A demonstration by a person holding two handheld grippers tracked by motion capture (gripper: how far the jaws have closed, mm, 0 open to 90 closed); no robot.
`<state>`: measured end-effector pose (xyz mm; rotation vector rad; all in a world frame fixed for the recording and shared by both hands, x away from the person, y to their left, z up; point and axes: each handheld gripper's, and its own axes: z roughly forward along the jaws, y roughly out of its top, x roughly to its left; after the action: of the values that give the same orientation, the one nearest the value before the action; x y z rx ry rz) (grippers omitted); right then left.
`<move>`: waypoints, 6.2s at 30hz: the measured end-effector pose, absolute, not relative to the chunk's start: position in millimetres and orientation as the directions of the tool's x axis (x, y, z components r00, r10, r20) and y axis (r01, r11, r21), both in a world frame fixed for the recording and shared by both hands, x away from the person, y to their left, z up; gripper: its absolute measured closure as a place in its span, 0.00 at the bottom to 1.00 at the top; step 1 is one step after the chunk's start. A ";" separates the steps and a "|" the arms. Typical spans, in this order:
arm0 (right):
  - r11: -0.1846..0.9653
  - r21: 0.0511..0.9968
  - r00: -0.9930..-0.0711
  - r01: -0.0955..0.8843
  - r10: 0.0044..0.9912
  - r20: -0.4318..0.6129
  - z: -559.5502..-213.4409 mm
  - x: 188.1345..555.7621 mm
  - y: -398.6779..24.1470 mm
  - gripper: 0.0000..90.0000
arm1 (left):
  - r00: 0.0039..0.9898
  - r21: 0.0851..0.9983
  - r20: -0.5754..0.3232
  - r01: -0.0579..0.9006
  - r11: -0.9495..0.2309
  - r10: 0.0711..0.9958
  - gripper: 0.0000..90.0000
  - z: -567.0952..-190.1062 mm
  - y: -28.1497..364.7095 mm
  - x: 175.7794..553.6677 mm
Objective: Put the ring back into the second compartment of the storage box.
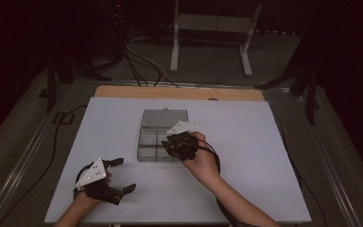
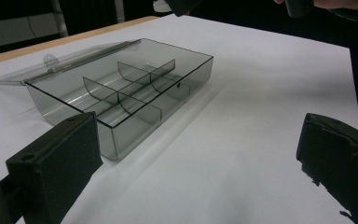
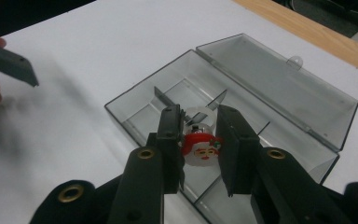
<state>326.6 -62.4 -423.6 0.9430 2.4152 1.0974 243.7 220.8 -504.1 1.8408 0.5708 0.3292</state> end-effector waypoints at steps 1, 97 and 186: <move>0.486 0.758 -0.727 0.434 0.686 -0.023 -422.8 329.3 -61.6 0.80 | 0.844 0.940 -0.053 0.222 -0.258 0.534 0.01 -504.1 220.8 243.7; 0.462 0.711 -0.742 0.530 0.659 0.124 -464.8 396.3 -46.1 0.15 | 0.848 0.939 -0.053 0.222 -0.263 0.527 0.01 -505.0 220.1 243.7; 0.390 0.747 -0.707 0.539 0.691 0.150 -508.4 277.0 -271.5 0.01 | 0.852 0.932 -0.046 0.224 -0.285 0.521 0.01 -506.0 216.0 244.3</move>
<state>277.0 -271.5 -508.4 1.1018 2.4593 1.2145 244.3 216.0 -506.0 1.8702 0.5584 0.3197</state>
